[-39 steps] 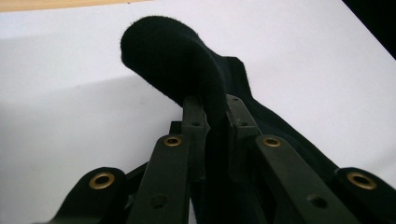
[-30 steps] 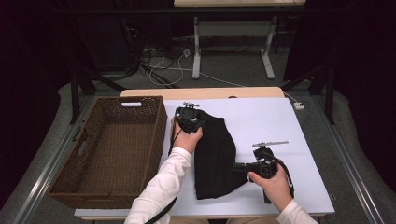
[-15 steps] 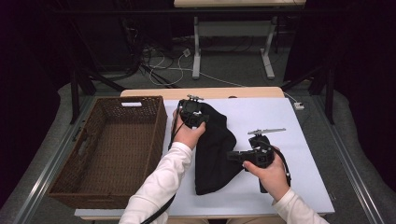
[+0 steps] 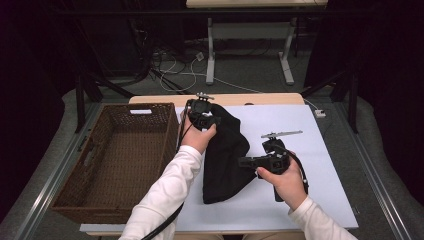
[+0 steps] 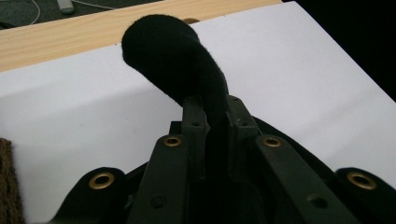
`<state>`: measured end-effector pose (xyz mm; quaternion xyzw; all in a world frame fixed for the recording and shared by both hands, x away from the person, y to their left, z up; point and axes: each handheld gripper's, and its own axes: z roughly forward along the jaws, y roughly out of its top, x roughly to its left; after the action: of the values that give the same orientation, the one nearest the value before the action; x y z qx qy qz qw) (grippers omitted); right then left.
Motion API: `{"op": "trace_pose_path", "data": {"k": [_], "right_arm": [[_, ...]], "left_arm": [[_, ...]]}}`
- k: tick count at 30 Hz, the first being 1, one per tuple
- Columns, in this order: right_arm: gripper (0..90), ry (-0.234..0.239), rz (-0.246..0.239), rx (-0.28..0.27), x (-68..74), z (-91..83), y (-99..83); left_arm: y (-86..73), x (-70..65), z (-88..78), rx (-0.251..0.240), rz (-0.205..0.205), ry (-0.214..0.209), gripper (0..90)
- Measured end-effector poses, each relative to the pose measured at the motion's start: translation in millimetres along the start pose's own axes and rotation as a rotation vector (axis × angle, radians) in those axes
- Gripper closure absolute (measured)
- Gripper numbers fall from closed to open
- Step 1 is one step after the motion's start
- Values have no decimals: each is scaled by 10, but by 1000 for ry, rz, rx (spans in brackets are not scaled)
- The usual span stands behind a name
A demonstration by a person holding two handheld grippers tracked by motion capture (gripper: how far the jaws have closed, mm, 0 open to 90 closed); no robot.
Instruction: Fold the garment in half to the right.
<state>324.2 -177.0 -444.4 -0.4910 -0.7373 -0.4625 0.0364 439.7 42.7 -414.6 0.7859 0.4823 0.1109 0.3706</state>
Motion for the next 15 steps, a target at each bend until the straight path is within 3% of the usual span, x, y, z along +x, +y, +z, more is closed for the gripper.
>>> {"op": "trace_pose_path", "data": {"k": [15], "right_arm": [[869, 26, -10, 12, 179, 108, 169]], "left_arm": [[167, 206, -120, 10, -26, -18, 805]]}}
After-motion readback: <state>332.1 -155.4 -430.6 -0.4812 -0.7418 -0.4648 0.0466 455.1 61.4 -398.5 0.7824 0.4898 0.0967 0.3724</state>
